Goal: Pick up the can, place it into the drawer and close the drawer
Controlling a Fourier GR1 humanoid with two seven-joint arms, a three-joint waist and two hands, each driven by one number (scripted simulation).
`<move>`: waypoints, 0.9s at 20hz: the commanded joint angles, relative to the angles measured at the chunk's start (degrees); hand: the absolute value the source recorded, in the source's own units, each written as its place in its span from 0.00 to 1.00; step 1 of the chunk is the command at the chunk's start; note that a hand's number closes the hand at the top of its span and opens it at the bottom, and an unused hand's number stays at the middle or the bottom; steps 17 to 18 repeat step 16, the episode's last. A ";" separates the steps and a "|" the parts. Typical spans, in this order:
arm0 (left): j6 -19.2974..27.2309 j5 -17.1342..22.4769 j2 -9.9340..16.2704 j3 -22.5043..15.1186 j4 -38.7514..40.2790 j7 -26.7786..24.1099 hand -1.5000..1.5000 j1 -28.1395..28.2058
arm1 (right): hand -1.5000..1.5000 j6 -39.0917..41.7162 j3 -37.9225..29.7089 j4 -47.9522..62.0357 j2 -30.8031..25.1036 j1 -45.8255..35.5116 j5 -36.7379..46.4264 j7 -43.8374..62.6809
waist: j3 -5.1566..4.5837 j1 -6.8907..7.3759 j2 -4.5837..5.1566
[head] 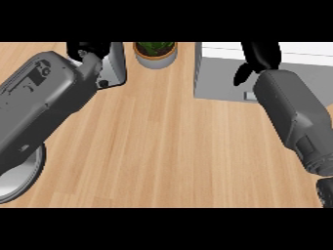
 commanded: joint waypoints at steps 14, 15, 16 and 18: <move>-0.49 -0.67 1.99 1.05 -4.81 1.08 0.00 3.45 | 0.00 13.25 -22.80 0.05 1.92 -4.36 -24.95 -18.42 | -0.32 0.60 -0.11; 0.67 -1.08 1.66 0.23 -5.77 2.35 0.00 2.65 | 0.00 14.09 -23.16 0.22 2.36 -5.63 -25.35 -17.71 | -0.33 0.55 -0.49; 0.95 -1.57 1.49 -0.43 -6.01 2.03 0.00 4.00 | 0.00 14.62 -23.28 0.36 1.51 -6.38 -25.32 -17.05 | -0.37 0.62 -0.45; 0.95 -1.57 1.49 -0.43 -6.01 2.03 0.00 4.00 | 0.00 14.62 -23.28 0.36 1.51 -6.38 -25.32 -17.05 | -0.37 0.62 -0.45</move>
